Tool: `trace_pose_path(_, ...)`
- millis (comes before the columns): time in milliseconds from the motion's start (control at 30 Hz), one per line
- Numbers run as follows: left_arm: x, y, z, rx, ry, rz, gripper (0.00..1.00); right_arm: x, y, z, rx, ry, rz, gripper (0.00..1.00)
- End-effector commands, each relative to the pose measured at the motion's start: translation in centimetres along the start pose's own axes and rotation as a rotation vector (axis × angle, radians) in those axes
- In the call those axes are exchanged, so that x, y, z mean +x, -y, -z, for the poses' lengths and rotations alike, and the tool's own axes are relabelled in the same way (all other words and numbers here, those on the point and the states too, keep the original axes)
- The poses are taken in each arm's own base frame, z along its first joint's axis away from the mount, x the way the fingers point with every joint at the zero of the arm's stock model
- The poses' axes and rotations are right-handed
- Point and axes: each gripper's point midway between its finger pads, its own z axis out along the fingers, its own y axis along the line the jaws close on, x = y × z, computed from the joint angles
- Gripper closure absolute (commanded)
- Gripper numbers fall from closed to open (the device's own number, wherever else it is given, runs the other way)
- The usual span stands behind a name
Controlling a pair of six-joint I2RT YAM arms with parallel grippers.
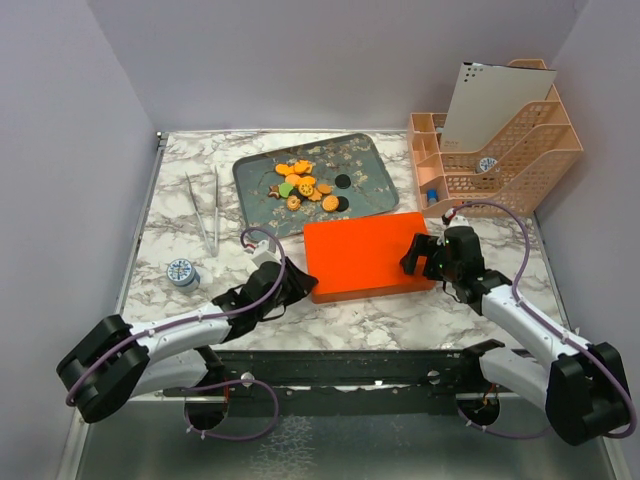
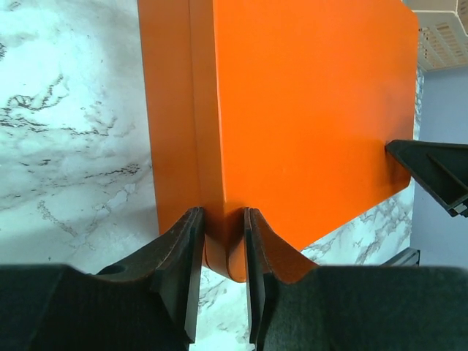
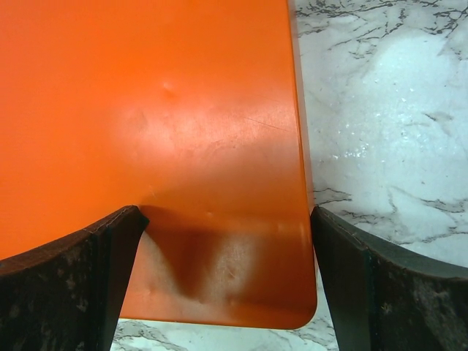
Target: Pack the cookies
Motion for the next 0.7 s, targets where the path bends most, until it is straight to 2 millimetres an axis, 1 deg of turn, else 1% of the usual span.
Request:
trace_pose_path(0, 3.0, -8.1, 1.9, -0.279, -0.135, -0.140, 0.63, 1.6, -2.3, 1.0, -0.094, -0.089, -0.032, 0.00)
trace_pose_path(133, -0.1, -5.3, 1.8, -0.204, -0.065, -0.121, 0.54, -0.3, -1.5, 1.3, -0.032, -0.028, -0.022, 0.01)
trace_pose_path(233, -3.1, -3.2, 1.9, -0.148, -0.005, -0.112, 0.49, -2.1, -1.3, 1.6, 0.000, 0.015, -0.003, 0.00)
trace_pose_path(267, -4.2, -2.7, 1.9, -0.139, 0.018, -0.109, 0.45, -2.7, -1.4, 1.6, 0.002, 0.026, 0.002, 0.00)
trace_pose_path(300, -5.2, -2.2, 1.8, -0.128, 0.039, -0.111, 0.44, -3.2, -1.4, 1.6, 0.006, 0.036, 0.008, 0.00)
trace_pose_path(400, -7.7, -1.3, 1.3, -0.111, 0.094, -0.114, 0.43, -5.0, -1.5, 1.5, 0.022, 0.070, 0.023, 0.00)
trace_pose_path(467, -8.8, -1.1, 0.7, -0.102, 0.105, -0.096, 0.43, -6.2, -1.2, 1.4, 0.049, 0.089, 0.034, 0.01)
trace_pose_path(600, -11.1, 0.1, -0.8, -0.056, 0.158, -0.058, 0.43, -8.5, -0.2, 0.8, 0.116, 0.127, 0.054, 0.00)
trace_pose_path(667, -11.8, 0.5, -2.0, -0.055, 0.168, -0.058, 0.43, -9.4, 0.3, 0.1, 0.147, 0.136, 0.062, 0.00)
